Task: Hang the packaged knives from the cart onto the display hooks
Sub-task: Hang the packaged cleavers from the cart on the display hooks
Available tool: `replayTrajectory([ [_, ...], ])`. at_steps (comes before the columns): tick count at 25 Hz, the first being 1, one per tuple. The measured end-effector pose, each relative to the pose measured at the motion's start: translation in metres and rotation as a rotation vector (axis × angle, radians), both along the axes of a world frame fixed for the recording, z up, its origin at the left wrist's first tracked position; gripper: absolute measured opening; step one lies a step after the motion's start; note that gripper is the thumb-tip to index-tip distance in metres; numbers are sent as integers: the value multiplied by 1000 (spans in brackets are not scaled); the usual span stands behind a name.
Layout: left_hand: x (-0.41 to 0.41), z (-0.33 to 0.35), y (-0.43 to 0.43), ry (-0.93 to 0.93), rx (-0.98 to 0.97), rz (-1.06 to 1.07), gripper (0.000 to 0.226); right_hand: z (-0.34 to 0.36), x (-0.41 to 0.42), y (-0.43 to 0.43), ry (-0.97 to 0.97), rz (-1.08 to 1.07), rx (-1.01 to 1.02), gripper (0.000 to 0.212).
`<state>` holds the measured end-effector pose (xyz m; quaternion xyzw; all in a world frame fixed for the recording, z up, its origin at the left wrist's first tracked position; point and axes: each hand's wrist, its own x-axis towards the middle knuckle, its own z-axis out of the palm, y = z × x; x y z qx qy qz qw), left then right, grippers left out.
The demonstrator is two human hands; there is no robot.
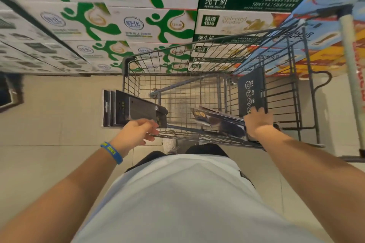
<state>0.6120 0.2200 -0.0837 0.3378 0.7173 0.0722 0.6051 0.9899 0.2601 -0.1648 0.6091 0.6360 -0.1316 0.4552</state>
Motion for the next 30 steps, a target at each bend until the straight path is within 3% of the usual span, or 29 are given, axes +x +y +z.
replayTrajectory([
  [6, 4, -5, -12, -18, -4, 7, 26, -2, 3, -21, 83, 146, 134, 33],
  [15, 0, -4, -22, -1, 5, 55, 25, 13, 9, 22, 216, -269, -88, 22],
  [18, -1, -2, -19, -18, 33, 97, 26, 29, 12, 48, 267, -262, -165, 21],
  [21, 4, 0, -13, -45, 68, 92, 25, 48, 11, 71, 327, -293, -139, 23],
  [25, 21, 3, 2, -98, 83, 92, 26, 75, 9, 93, 449, -533, -90, 36],
  [28, 41, 9, 11, -97, 117, -41, 26, 94, 13, 83, 663, -771, -48, 39],
  [30, 50, 14, 21, 101, 358, -281, 33, 123, 8, 82, 790, -723, -10, 43],
])
